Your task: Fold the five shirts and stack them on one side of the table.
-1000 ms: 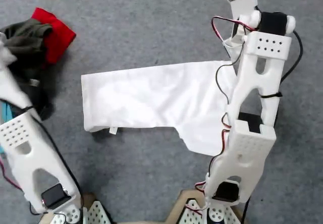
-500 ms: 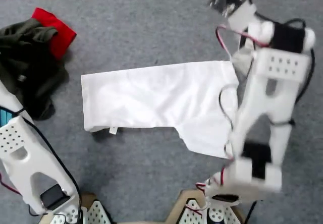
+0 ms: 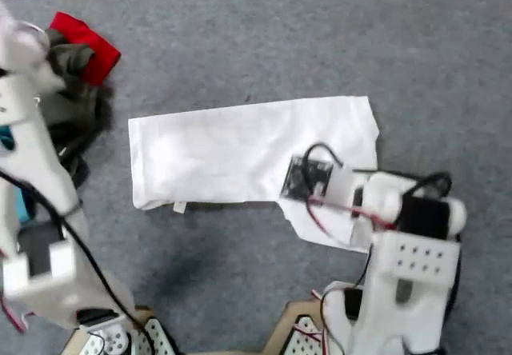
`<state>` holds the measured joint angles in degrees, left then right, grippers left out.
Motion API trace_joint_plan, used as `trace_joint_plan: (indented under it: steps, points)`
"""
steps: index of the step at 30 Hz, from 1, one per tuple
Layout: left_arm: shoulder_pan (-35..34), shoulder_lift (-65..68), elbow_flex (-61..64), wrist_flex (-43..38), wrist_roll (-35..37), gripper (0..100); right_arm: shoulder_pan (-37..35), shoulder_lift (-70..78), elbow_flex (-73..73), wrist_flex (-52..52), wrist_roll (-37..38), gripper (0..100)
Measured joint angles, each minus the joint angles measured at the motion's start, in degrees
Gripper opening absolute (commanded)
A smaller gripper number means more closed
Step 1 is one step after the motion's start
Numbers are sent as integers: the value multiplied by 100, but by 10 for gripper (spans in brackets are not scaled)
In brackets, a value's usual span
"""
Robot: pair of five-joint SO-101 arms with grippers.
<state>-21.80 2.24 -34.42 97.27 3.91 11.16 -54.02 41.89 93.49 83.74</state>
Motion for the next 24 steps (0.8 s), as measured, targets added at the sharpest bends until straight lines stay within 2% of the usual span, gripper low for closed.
trace_joint_plan:
  steps: [2,5,9,13,19,24]
  points:
    - [114,-721,1565,-686,0,93,35,-185,475,-492,-62,156]
    - [492,-1591,3842,-2101,0,141,79,-202,642,-1398,-598,26]
    - [1160,-2004,5793,-3508,237,166,88,352,457,-2303,-1345,18]
    - [1477,-1723,6119,-4123,536,166,62,1626,-352,-2497,-1978,14]
    - [1705,-105,6031,-4624,1090,165,-70,4220,-1829,-2769,-2919,14]
    - [1732,1134,5389,-4712,1248,59,-79,6295,-3174,-3191,-3411,14]
